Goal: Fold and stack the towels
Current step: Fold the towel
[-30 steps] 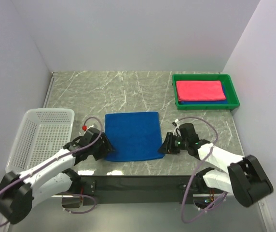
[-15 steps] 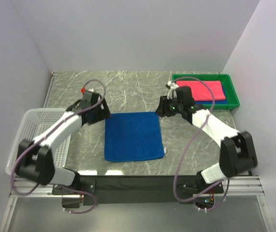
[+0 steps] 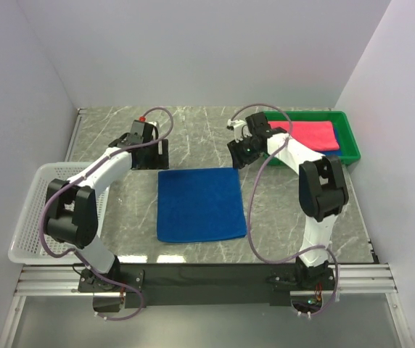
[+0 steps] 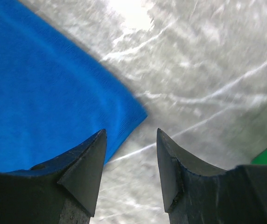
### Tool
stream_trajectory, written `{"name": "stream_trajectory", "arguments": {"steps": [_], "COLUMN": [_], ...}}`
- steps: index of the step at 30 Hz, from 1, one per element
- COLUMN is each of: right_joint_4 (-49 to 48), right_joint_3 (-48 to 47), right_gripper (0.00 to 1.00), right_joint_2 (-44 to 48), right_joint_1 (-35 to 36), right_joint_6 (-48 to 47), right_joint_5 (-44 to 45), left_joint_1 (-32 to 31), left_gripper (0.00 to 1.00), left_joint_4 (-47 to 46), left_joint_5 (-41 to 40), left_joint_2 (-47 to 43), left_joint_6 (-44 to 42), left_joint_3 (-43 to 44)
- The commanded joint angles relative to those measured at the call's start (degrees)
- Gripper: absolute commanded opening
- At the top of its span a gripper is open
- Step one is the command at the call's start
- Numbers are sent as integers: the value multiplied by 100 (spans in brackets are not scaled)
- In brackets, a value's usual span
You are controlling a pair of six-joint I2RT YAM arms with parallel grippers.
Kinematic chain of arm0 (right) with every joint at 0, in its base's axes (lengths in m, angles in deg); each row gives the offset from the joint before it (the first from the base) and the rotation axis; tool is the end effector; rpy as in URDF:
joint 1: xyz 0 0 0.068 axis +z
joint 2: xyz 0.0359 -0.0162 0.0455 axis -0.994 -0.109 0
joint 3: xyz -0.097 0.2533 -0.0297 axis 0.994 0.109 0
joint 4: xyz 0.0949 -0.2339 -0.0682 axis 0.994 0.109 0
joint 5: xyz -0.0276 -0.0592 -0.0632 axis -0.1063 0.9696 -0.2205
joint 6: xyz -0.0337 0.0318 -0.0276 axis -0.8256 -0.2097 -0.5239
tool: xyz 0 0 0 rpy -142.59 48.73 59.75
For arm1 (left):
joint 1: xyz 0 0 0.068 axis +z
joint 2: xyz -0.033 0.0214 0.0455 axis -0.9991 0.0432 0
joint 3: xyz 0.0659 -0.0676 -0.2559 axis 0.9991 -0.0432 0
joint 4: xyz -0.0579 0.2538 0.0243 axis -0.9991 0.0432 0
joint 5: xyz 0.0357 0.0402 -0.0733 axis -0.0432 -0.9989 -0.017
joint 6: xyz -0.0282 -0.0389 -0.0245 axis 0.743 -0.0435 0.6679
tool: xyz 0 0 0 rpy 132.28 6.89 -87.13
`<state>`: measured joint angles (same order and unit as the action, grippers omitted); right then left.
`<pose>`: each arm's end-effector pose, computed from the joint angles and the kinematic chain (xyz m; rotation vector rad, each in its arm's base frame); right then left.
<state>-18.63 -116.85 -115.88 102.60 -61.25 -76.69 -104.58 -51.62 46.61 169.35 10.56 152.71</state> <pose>0.3836 0.1435 0.2075 -0.8492 2.4127 0.4606 0.3330 -0.1012 0.2396 -0.0429 2.5273 -0.2196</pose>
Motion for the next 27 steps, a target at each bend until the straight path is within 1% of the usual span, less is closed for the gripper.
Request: {"name": "stream_trajectory", "arguments": {"steps": [1, 5, 14, 16, 22, 27], "right_joint_4": [665, 1141, 1826, 1993, 1959, 2161], "right_joint_3": [-588, -1281, -2003, -2135, -2118, -2364], "right_gripper": [54, 52, 51, 51, 51, 48], "right_joint_2": [-367, -843, -1423, -1572, -1582, -1827], "right_joint_1": [-57, -57, -57, -57, -48, -13], "right_joint_6": [-720, -975, -1415, -1511, -1634, -1687], "right_joint_5": [-59, -191, -235, -253, -578, -377], "left_joint_1": [1, 1, 1, 1, 1, 1], "left_gripper": [86, 85, 84, 84, 83, 81], "left_joint_4": [-227, -183, -148, -157, -113, -87], "left_joint_5": [-89, -186, -309, -283, -265, -257], "left_joint_2": [33, 121, 182, 165, 200, 253], "left_joint_6": [-279, -270, -288, -279, -270, -279], "left_joint_3": [-116, -90, -37, -46, -20, -20]}}
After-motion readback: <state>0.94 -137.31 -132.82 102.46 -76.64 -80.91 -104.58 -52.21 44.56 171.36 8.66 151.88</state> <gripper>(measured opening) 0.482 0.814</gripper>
